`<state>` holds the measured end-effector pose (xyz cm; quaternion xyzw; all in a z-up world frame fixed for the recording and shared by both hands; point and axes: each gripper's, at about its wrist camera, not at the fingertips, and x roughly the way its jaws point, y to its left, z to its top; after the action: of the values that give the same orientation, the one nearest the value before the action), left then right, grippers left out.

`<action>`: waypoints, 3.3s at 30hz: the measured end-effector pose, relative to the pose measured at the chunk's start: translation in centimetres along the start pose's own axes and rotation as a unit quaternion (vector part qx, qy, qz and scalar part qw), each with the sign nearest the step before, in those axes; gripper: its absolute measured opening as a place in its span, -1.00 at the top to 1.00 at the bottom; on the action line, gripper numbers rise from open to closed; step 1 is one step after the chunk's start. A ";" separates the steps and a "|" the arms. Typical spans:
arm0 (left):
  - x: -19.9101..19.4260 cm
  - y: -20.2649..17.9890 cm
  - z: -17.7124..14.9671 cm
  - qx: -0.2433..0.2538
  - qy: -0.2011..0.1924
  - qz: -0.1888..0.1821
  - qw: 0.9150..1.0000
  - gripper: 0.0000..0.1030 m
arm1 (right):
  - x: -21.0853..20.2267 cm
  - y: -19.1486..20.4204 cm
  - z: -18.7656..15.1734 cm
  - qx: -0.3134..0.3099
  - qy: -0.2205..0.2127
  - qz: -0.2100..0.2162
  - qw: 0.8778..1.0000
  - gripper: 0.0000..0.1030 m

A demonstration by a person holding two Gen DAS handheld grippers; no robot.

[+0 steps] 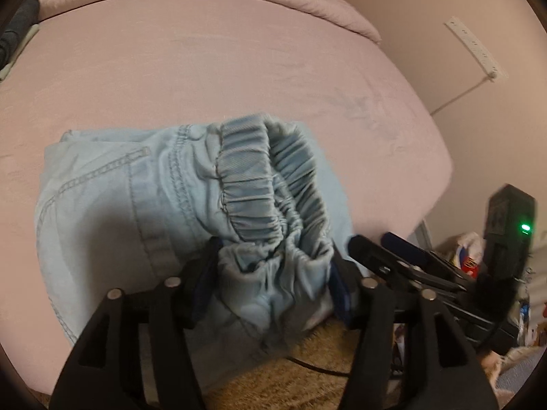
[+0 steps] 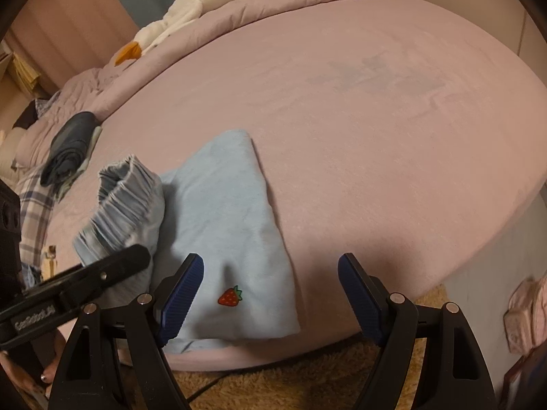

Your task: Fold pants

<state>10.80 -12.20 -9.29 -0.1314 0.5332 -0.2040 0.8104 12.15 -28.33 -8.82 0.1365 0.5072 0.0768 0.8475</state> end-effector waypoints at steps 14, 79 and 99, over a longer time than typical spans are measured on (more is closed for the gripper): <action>-8.6 6.3 -2.3 -0.060 -0.094 0.089 0.990 -0.59 | -3.3 0.9 0.5 -0.016 -0.038 0.037 0.998 -0.56; -5.0 10.3 1.4 -0.074 -0.074 0.106 0.989 -0.44 | 4.1 3.4 1.3 -0.046 0.018 0.025 0.998 0.44; -2.3 8.5 -4.9 -0.046 -0.012 0.056 0.997 -0.32 | 4.7 2.0 0.4 -0.038 0.007 0.025 0.999 0.33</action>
<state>7.12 -3.60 -13.04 -0.1409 0.5390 -0.1319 0.8199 14.72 -25.26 -11.96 0.1164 0.5064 0.1177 0.8462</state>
